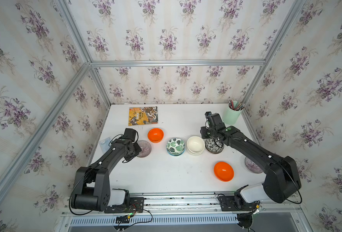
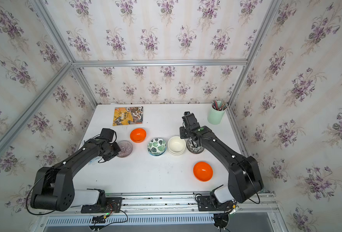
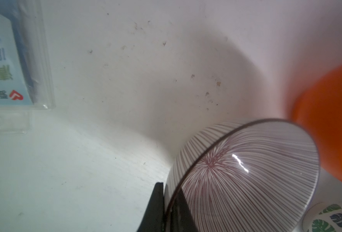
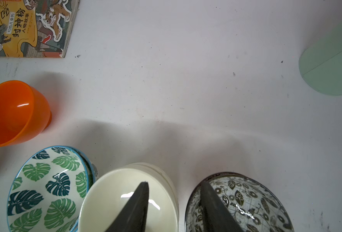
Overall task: Stack the bowls
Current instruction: Place the bowl at the center of the board.
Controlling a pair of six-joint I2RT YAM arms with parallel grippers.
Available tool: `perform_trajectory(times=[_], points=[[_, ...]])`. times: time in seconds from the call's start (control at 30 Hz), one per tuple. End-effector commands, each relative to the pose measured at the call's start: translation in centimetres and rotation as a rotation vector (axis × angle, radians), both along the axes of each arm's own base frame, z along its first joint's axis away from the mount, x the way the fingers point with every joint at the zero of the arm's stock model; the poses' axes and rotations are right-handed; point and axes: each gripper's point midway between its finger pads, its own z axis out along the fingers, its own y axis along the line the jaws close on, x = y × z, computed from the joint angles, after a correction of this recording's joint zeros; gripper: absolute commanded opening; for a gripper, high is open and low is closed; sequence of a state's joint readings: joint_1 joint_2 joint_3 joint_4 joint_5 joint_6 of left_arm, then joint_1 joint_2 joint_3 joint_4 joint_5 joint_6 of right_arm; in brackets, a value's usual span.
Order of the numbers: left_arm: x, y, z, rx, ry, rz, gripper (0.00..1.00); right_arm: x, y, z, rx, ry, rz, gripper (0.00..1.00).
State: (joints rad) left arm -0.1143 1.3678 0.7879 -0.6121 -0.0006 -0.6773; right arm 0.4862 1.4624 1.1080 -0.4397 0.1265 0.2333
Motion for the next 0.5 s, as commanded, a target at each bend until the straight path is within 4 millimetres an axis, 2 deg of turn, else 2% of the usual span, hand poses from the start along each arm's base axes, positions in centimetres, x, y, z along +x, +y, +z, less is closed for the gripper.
perform_trajectory(times=[0.0,0.23,0.37,0.47], points=[[-0.1,0.5,0.3,0.027,-0.004,-0.011,0.13,0.2,-0.3,0.4,-0.001,-0.018,-0.014,0.48],[0.0,0.5,1.4,0.03,-0.026,-0.028,0.31,0.2,-1.3,1.2,0.014,-0.028,-0.038,0.49],[-0.2,0.4,1.3,0.026,-0.017,-0.032,0.32,0.3,-2.0,1.7,0.021,-0.036,-0.056,0.49],[-0.4,0.8,2.1,0.048,-0.031,-0.031,0.34,0.4,-4.3,2.0,0.037,-0.037,-0.126,0.5]])
